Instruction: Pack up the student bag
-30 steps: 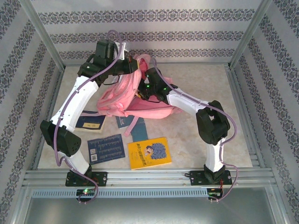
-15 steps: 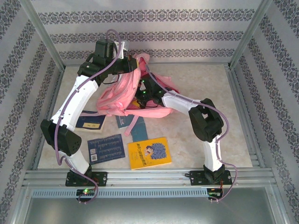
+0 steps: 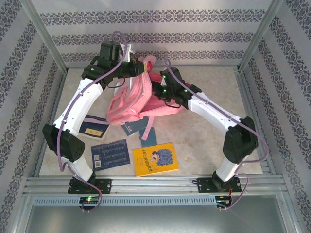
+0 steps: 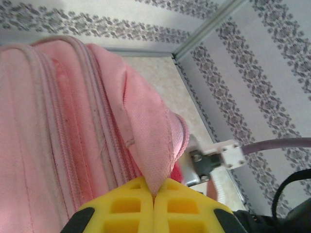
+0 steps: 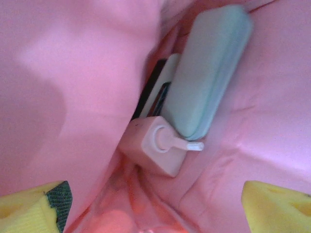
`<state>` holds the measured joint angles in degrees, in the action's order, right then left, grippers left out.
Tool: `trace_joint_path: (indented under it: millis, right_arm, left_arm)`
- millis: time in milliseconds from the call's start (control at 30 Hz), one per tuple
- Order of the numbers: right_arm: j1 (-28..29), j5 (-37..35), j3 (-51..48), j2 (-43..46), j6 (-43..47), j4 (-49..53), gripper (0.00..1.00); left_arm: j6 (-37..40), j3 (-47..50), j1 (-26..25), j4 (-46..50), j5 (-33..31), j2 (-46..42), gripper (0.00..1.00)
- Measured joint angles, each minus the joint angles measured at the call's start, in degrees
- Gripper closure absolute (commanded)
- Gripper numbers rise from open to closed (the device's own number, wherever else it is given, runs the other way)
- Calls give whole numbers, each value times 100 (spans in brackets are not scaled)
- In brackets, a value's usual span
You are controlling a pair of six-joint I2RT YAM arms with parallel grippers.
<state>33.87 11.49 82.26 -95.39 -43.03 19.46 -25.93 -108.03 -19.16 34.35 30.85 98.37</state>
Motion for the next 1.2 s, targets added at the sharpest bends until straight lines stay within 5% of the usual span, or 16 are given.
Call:
trace_joint_path:
  millis: [133,333,600,833,1200]
  right_arm:
    - [13,-251,-940,922,540,195,49]
    - [166,-153,-1738,1810,1268,503,70]
    - [975,297,-1867,1276,2260,968,100]
    - [1875,684,-2120,219,2806,1453,100]
    - [2024,492,-2087,-632,2476,1545,100]
  left_arm:
    - [0,0,-39,-70,-109,2,100]
    - [-7,-2,87,-223,-450,50,100]
    - [2,-352,90,-258,-660,466,100]
    - [4,-546,92,-254,-743,608,100]
    - [2,-549,92,-256,-758,608,100]
